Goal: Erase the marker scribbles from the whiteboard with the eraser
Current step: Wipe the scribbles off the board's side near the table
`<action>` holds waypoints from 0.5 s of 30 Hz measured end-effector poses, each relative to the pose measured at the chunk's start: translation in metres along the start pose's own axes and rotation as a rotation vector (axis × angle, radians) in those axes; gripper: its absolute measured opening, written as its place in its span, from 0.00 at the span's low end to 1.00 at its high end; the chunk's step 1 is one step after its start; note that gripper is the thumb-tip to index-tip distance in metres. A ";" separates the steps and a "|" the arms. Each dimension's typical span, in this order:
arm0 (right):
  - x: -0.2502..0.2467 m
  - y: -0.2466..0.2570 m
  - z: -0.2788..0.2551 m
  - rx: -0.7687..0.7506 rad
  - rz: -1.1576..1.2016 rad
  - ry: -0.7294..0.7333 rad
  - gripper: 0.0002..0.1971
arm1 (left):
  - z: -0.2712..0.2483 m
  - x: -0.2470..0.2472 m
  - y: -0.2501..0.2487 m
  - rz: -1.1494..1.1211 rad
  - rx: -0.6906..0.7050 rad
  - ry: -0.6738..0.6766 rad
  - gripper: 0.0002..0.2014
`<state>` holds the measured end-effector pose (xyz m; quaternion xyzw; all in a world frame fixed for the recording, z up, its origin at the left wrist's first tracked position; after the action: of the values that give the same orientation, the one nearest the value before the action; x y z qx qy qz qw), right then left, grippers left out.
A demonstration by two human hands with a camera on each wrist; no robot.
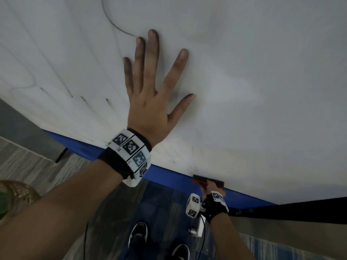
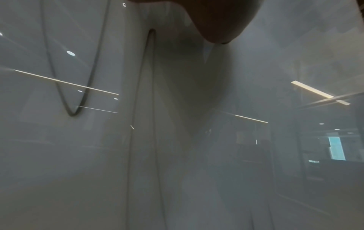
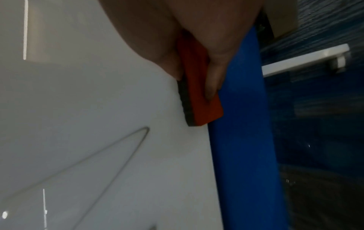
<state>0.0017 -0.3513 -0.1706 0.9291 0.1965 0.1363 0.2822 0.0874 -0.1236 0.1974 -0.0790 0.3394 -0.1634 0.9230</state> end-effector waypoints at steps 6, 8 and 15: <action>0.040 0.009 -0.047 -0.078 0.004 0.149 0.25 | -0.002 0.000 0.000 -0.003 -0.019 0.003 0.33; 0.055 0.019 -0.064 -0.089 0.109 0.217 0.25 | -0.004 0.000 -0.001 -0.008 -0.030 0.004 0.33; 0.042 -0.001 -0.069 -0.044 -0.037 0.086 0.28 | -0.005 0.002 -0.002 -0.032 -0.040 -0.002 0.33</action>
<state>0.0131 -0.2996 -0.1102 0.9120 0.2227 0.1753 0.2964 0.0850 -0.1266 0.1935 -0.1031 0.3406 -0.1714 0.9187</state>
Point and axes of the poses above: each hand's wrist, its own z-axis towards the middle knuckle, its own x-axis out of the palm, y = z × x, the point moved 9 cm from there along z, towards the middle knuckle, and after that the axes turned 5 degrees about -x, right-handed, at the moved point
